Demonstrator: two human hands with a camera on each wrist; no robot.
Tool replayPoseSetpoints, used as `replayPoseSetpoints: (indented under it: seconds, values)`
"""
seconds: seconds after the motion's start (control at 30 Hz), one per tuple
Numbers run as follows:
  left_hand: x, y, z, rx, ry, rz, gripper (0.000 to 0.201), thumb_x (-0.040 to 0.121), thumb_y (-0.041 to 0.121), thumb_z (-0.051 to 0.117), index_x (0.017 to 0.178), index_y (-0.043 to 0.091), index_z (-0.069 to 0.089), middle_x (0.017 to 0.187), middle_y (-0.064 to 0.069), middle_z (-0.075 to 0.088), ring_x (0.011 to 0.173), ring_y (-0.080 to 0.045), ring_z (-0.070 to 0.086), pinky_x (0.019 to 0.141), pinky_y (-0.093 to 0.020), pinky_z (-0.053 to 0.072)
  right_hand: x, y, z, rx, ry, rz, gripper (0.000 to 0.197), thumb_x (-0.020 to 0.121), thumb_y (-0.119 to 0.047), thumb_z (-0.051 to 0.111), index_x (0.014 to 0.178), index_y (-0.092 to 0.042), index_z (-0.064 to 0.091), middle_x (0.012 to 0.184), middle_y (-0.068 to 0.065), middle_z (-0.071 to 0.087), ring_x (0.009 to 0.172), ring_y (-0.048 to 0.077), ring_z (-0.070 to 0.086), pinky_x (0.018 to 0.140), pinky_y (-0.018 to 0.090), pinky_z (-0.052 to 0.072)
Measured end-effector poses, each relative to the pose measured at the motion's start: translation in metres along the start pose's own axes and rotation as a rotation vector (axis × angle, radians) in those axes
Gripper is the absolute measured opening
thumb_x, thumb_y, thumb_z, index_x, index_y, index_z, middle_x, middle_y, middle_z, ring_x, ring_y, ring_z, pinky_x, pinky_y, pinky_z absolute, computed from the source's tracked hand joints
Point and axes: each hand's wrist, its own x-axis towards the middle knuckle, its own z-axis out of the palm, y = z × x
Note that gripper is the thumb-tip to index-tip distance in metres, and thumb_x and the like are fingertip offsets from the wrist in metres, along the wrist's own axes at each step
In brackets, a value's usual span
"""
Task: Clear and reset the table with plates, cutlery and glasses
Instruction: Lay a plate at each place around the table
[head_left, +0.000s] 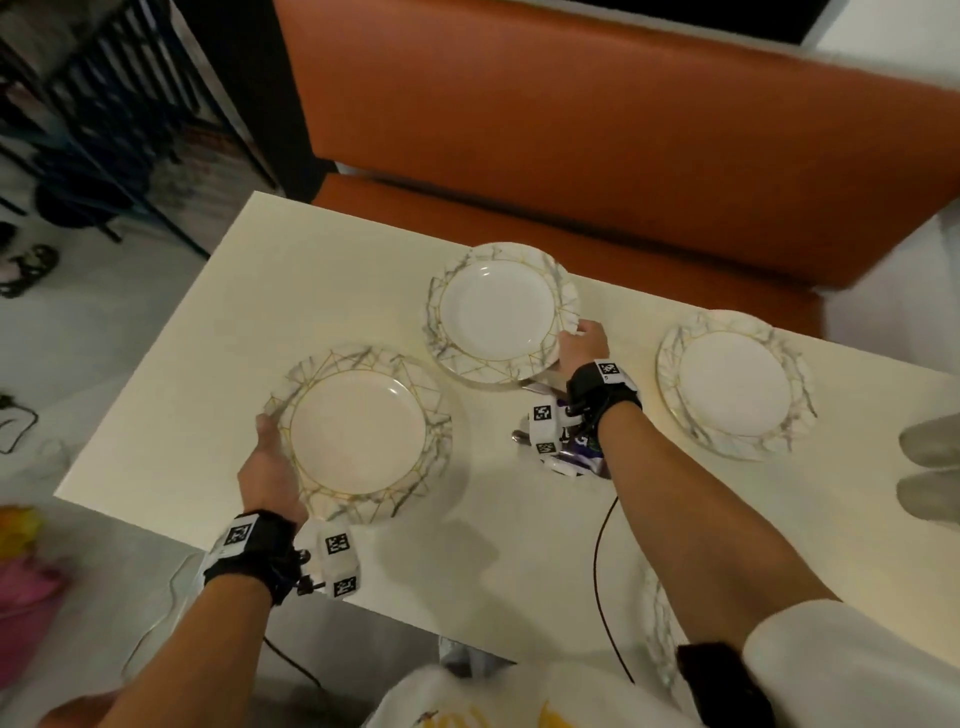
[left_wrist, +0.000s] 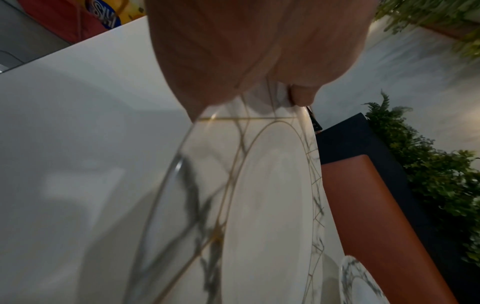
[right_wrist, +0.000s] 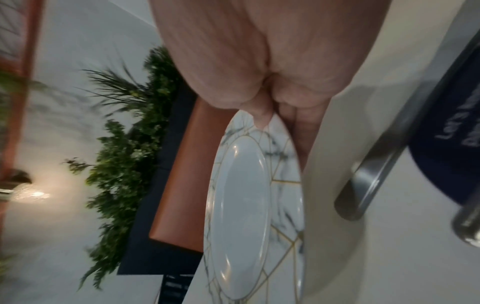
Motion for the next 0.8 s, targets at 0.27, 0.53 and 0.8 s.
replayPoseSetpoints:
  seconds: [0.27, 0.53, 0.8]
  values:
    - [0.013, 0.001, 0.001, 0.005, 0.041, -0.007, 0.075, 0.09, 0.082, 0.041, 0.138, 0.028, 0.06, 0.122, 0.007, 0.064, 0.11, -0.02, 0.06, 0.068, -0.026, 0.055, 0.03, -0.002, 0.035, -0.119, -0.042, 0.003, 0.034, 0.093, -0.011, 0.055, 0.127, -0.011, 0.061, 0.123, 0.008, 0.067, 0.106, 0.031, 0.064, 0.083, 0.031, 0.051]
    - [0.012, 0.012, 0.01, -0.109, -0.01, -0.032, 0.066, 0.094, 0.074, 0.047, 0.141, 0.028, 0.058, 0.133, 0.005, 0.067, 0.126, -0.028, 0.062, 0.1, -0.045, 0.054, 0.033, -0.003, 0.052, -0.274, -0.043, -0.042, 0.014, 0.077, -0.011, 0.06, 0.089, -0.009, 0.067, 0.088, 0.009, 0.068, 0.071, 0.027, 0.06, 0.042, 0.02, 0.036]
    - [0.014, 0.012, 0.011, -0.006, -0.012, 0.02, 0.061, 0.095, 0.066, 0.053, 0.147, 0.033, 0.051, 0.135, 0.005, 0.064, 0.119, -0.024, 0.063, 0.094, -0.038, 0.054, 0.032, -0.005, 0.048, -0.238, -0.029, -0.035, 0.015, 0.079, -0.008, 0.06, 0.081, 0.001, 0.072, 0.072, 0.014, 0.074, 0.056, 0.028, 0.073, 0.049, 0.047, 0.06]
